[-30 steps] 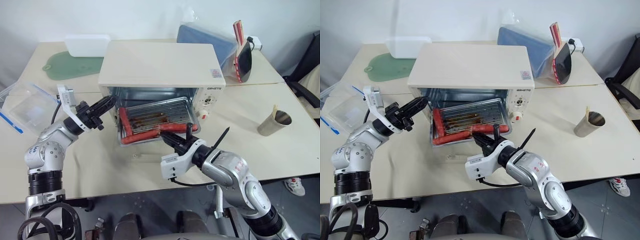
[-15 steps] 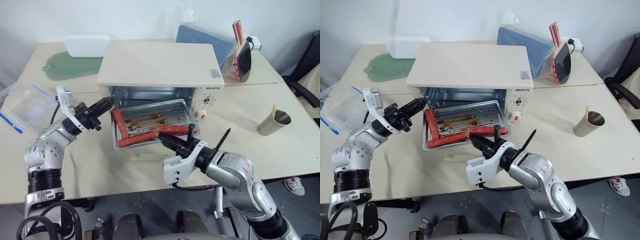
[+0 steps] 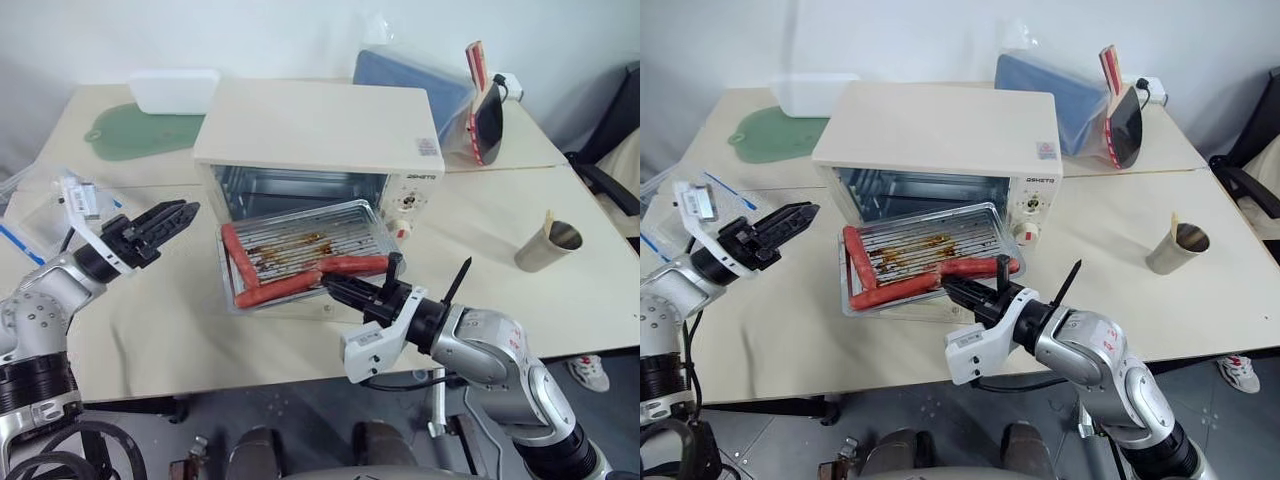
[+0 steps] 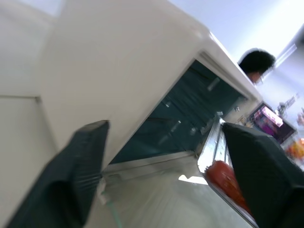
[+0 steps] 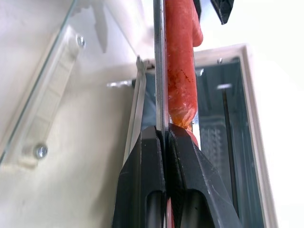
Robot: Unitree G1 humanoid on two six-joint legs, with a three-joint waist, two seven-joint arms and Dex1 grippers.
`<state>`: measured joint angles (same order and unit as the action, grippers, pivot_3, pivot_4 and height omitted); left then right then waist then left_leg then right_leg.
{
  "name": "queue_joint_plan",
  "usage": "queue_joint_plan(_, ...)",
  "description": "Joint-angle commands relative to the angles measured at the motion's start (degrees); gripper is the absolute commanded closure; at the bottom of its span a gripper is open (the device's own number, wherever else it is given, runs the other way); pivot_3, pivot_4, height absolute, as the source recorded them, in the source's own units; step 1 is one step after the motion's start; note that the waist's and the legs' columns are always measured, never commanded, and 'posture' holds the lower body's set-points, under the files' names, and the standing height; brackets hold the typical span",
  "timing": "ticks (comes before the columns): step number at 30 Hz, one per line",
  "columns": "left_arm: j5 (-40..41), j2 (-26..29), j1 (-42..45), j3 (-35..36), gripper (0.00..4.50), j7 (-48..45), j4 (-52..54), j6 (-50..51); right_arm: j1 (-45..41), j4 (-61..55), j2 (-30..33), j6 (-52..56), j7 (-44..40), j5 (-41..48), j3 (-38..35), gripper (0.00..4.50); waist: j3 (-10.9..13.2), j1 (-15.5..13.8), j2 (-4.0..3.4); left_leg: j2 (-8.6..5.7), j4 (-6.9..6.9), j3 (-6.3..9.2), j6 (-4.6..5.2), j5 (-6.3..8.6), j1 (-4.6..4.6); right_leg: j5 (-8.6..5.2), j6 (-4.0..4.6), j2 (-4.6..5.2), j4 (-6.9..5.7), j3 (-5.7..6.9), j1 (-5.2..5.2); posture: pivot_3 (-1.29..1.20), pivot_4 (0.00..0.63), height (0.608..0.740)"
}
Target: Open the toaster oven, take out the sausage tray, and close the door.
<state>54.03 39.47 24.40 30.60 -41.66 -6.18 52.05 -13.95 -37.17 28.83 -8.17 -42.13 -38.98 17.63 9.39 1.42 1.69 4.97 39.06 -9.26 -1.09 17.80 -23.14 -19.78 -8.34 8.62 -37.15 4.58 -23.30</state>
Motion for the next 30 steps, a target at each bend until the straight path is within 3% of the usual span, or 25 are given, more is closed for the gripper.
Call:
queue_joint_plan(1,3.5,1.6,-0.6,2.7,0.04,4.2,3.3,5.1,0.1,-2.6,0.3,-1.8,1.7,1.4,-1.3,4.50,0.0,0.0,0.05,0.00,0.01,0.00,0.00,0.00,0.00,0.00,0.00,0.00,0.00,0.00,0.00,0.00,0.150,0.740)
queue_joint_plan(9,15.9,5.5,-0.9,7.9,0.04,14.7,0.0,30.9,0.1,-2.6,0.8,-4.4,2.4,2.0,-1.4,4.50,0.0,0.3,0.06,0.01,-0.09,0.00,-0.01,0.00,0.00,-0.01,0.01,-0.01,-0.01,-0.01,-0.06,0.00,0.150,0.740)
queue_joint_plan(12,22.5,7.8,-2.3,6.8,0.04,17.6,-2.2,39.7,0.1,-2.5,0.8,-4.7,2.4,2.1,-1.5,4.50,0.0,0.3,0.10,0.01,-0.04,0.01,-0.01,0.00,0.00,-0.01,0.01,-0.01,-0.02,-0.02,-0.04,0.00,0.150,0.740)
queue_joint_plan(17,39.8,11.9,-7.1,3.8,0.04,26.5,-7.8,40.4,0.4,-2.0,1.0,-5.4,2.7,2.3,-1.5,4.50,0.0,0.3,0.12,0.01,-0.05,0.23,-0.01,0.00,0.04,-0.01,0.02,0.01,-0.07,-0.12,-0.05,0.00,0.150,0.740)
queue_joint_plan(21,57.4,16.9,-14.6,-0.8,0.04,32.8,-6.5,33.9,0.2,-1.5,1.2,-5.7,2.9,2.6,-1.6,4.50,0.0,0.3,0.14,0.02,-0.05,0.58,-0.02,0.01,0.04,-0.03,0.06,0.03,-0.14,-0.18,-0.06,0.00,0.150,0.740)
queue_joint_plan(30,59.0,15.2,-15.1,-6.1,0.04,31.4,-0.4,28.8,-1.0,0.3,1.4,-7.5,3.3,3.1,-1.2,4.50,0.0,0.2,0.12,-0.04,0.00,0.59,-0.03,0.01,0.07,-0.08,0.15,0.02,-0.18,-0.17,0.00,0.00,0.150,0.740)
